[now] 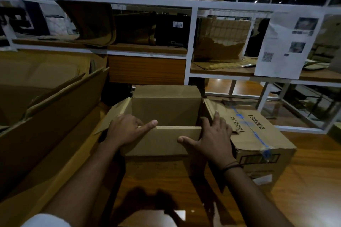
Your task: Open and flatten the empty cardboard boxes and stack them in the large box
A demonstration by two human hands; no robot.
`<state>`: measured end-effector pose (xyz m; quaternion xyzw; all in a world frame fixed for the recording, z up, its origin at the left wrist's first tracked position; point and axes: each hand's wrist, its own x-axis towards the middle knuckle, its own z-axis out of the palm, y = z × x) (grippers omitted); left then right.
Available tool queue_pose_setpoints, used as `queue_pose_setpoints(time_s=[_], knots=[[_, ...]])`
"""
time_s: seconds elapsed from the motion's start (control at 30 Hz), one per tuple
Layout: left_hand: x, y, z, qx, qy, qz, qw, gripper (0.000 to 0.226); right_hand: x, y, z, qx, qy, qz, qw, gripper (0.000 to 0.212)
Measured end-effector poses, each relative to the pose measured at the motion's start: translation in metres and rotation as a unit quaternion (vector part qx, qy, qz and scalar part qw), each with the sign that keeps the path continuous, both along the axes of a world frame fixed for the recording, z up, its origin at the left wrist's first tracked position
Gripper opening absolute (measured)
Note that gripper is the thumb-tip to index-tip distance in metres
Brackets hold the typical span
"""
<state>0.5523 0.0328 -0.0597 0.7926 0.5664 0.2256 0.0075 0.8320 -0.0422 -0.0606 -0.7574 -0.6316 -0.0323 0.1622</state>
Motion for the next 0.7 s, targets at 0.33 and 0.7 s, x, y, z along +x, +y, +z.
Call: queue_pose_setpoints(time_s=[0.33,0.7], knots=[[-0.036,-0.009,0.007,-0.065,-0.103,0.045,0.992,0.082,-0.018,0.000,0.000,0.120,0.135,0.076,0.981,0.079],[-0.017,-0.011,-0.002,0.104,-0.357,-0.090,0.924,0.044,0.016,-0.033,-0.040,0.140,0.238,0.011,0.961,0.078]])
